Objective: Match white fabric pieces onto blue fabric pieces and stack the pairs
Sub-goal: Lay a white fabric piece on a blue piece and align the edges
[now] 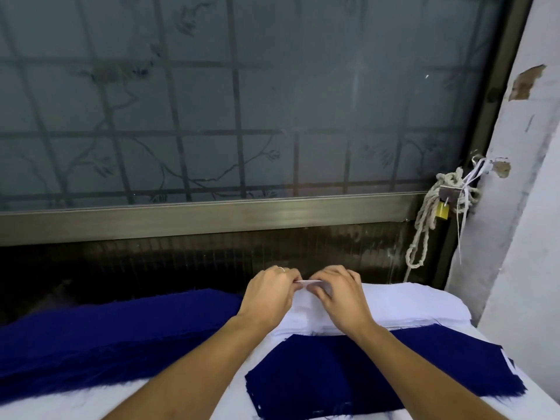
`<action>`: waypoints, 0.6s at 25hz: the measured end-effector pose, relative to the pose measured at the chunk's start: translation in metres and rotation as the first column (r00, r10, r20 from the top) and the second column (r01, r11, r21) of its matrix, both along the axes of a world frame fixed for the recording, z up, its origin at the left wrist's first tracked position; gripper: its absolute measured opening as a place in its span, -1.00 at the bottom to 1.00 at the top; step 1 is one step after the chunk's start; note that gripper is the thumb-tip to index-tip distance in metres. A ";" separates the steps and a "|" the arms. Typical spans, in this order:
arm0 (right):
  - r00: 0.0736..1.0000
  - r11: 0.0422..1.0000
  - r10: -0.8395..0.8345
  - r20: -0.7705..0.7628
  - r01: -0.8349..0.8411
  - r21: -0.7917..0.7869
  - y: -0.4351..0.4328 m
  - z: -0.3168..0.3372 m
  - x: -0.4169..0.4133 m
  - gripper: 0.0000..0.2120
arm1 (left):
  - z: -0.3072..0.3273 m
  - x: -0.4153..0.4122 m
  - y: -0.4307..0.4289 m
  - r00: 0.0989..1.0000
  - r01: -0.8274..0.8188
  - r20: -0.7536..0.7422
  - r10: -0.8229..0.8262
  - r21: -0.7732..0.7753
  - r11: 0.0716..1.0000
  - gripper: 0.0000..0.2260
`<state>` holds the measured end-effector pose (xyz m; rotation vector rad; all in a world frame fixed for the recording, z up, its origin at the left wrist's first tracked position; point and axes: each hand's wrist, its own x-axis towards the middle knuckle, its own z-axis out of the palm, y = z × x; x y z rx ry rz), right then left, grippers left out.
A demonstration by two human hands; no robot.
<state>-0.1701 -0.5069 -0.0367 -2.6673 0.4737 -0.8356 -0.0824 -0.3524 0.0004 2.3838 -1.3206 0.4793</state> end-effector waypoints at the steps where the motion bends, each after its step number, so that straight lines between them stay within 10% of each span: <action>1: 1.000 1.000 -0.006 0.001 0.006 0.031 0.001 0.005 -0.004 -0.88 | 0.006 0.000 0.007 0.998 -0.014 -0.057 0.012 -0.048 0.999 -0.84; 15: 0.993 0.985 -0.015 -0.118 0.035 0.168 0.057 0.065 -0.083 -0.91 | 0.072 -0.011 0.182 0.916 -0.293 -0.353 0.191 -0.261 0.920 -0.80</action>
